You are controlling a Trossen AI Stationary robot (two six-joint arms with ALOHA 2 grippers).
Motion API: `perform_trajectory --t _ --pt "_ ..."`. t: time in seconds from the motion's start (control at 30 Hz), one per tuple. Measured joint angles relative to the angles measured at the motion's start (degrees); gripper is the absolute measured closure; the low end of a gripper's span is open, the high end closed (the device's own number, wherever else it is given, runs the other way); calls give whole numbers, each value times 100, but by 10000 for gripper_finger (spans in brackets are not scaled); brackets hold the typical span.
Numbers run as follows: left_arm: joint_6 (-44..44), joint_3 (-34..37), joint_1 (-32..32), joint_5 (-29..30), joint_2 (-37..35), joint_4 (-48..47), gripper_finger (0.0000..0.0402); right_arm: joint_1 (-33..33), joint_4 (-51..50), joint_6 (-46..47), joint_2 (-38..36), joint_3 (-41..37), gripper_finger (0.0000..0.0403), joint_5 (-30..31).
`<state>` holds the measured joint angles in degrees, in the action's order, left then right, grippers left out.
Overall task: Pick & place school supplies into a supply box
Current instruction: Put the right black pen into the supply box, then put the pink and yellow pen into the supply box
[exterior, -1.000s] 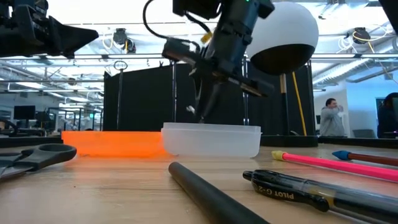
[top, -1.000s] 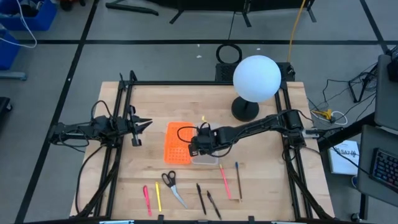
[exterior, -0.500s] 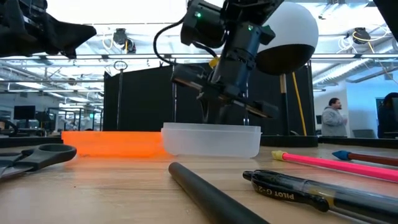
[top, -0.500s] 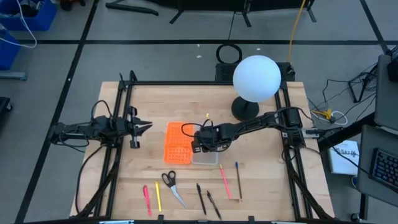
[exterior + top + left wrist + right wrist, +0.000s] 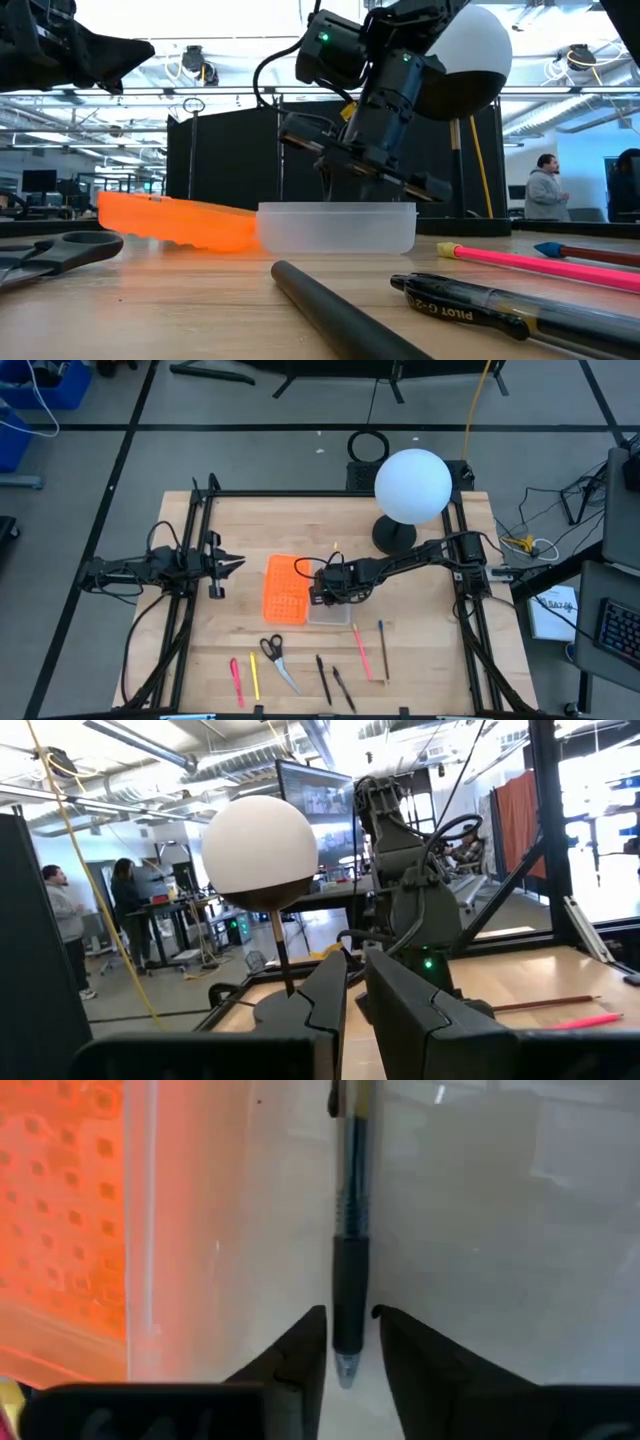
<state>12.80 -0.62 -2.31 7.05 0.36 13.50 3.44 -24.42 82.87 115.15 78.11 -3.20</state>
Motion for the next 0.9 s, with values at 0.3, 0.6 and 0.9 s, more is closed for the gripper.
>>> perform_trajectory --t 0.3,0.6,0.9 --pt "31 2 0 21 0 0 350 -9 -114 -732 -634 -7 287 625" --pt "234 0 0 52 0 263 350 211 94 -4151 -2084 -215 300 2224" --pt "185 0 0 87 0 -3 350 512 2766 -5912 -3253 -2460 351 2103"
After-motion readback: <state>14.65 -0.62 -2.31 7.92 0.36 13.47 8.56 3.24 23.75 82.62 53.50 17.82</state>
